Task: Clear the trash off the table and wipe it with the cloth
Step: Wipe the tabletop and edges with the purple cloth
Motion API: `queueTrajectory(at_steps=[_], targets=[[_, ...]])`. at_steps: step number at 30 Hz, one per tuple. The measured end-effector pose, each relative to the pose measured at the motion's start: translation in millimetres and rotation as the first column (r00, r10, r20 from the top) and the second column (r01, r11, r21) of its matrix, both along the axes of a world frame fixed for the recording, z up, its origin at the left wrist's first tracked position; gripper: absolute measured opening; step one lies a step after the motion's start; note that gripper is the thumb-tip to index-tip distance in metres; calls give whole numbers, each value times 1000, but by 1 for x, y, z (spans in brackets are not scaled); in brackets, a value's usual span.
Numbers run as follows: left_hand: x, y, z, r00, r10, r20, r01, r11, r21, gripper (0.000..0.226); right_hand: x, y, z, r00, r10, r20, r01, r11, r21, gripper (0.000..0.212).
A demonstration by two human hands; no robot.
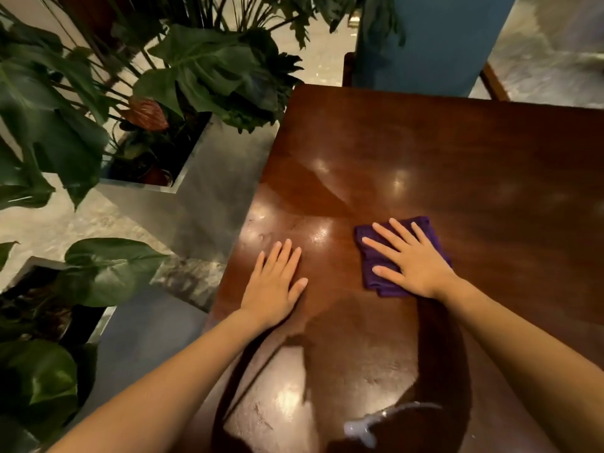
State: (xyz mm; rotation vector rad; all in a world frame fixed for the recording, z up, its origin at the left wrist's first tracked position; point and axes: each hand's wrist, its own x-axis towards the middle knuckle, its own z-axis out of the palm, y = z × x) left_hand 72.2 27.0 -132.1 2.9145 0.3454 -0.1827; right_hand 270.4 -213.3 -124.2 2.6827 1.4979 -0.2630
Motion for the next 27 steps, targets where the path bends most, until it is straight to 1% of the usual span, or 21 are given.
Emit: queueTrajectory(at_steps=[3,6,8,11,14,16,18,20,22,24,25,27], targets=[[-9,-29,2,1000,-21,-23,21,1000,-23,65,1,-34,1,993,-112,-28,112,994,7,65],[-24,-44,0,998,5,-64,-5,1000,0,65,-2,-72,-1,967,-252,-27,252,968,11,67],[-35,-48,-1,997,31,-63,-30,999,17,65,-6,-99,-2,939,-342,-36,343,939,20,68],[-53,-48,0,995,91,-37,-90,995,34,66,-15,-135,-1,875,-480,-62,482,876,22,65],[-75,-46,1,989,147,-32,-145,988,57,80,-36,-150,0,758,-648,-81,651,758,32,59],[-90,-44,0,982,188,-30,-187,981,45,82,-57,-145,1,641,-762,-96,767,642,26,58],[-100,-40,-1,971,239,-25,-239,971,25,75,-79,-128,1,525,-843,-115,850,526,21,59],[-109,-35,-2,961,275,-21,-275,961,21,70,-95,-108,0,446,-886,-126,894,448,12,61],[-118,-30,-3,959,283,-21,-282,959,37,69,-102,-88,0,399,-908,-129,915,403,0,63],[-125,-24,-2,959,282,-27,-280,959,48,76,-106,-66,0,373,-918,-136,925,379,-22,65],[-128,-21,-2,961,273,-30,-272,961,47,80,-108,-54,1,375,-917,-137,924,382,-30,66],[-132,-18,-2,968,248,-40,-247,968,38,88,-113,-26,1,414,-901,-131,906,421,-31,67]])
